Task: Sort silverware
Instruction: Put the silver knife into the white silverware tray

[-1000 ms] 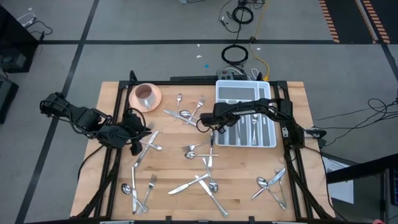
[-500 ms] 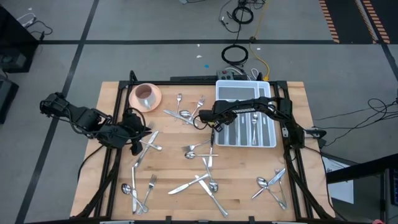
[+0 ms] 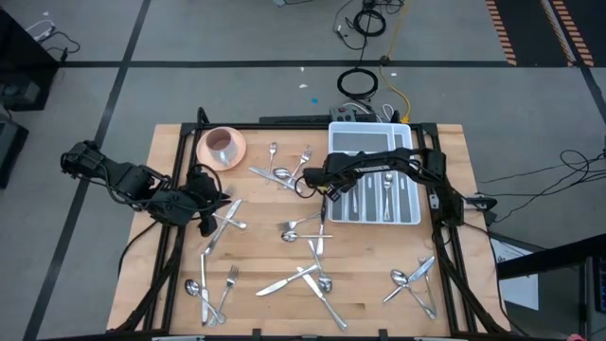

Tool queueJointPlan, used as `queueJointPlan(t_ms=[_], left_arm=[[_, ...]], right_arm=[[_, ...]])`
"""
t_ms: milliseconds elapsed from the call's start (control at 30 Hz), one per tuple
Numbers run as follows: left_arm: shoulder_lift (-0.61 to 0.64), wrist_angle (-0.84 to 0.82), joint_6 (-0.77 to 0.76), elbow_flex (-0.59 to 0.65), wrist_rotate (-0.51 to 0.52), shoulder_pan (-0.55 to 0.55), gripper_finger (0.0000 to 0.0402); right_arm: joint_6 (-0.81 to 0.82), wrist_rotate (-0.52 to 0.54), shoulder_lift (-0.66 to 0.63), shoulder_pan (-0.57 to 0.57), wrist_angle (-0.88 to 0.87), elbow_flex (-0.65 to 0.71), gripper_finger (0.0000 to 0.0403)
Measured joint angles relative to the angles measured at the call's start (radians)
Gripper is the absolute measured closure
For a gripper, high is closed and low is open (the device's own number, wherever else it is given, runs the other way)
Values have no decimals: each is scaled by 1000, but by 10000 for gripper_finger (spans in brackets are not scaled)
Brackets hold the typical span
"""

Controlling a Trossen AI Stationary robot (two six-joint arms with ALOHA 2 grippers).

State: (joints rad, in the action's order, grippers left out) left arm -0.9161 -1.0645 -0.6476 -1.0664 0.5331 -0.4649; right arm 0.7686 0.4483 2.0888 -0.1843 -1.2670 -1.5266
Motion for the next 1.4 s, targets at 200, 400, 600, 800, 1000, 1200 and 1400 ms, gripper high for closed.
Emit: queueJointPlan(t_ms=[200, 400, 600, 800, 1000, 1200, 1400], left_arm=[[0, 13, -1, 0, 9, 0, 336], [0, 132, -26, 0, 187, 0, 336], [-42, 142, 58, 40, 260, 27, 336], [-132, 300, 267, 128, -26, 149, 336], [-291, 355, 555, 124, -177, 326, 336], [-406, 451, 707, 93, -538, 530, 336], [-499, 479, 890, 93, -568, 701, 336]], right_arm=[[-207, -18, -73, 41, 47, -81, 269], [-415, -234, -180, 98, 145, -190, 268], [-459, -334, -317, 188, 146, -207, 268], [-408, -369, -445, 308, 119, -207, 268], [-232, -356, -548, 462, 104, -207, 262], [-101, -313, -577, 614, 89, -207, 249], [30, -308, -577, 770, 53, -207, 236]])
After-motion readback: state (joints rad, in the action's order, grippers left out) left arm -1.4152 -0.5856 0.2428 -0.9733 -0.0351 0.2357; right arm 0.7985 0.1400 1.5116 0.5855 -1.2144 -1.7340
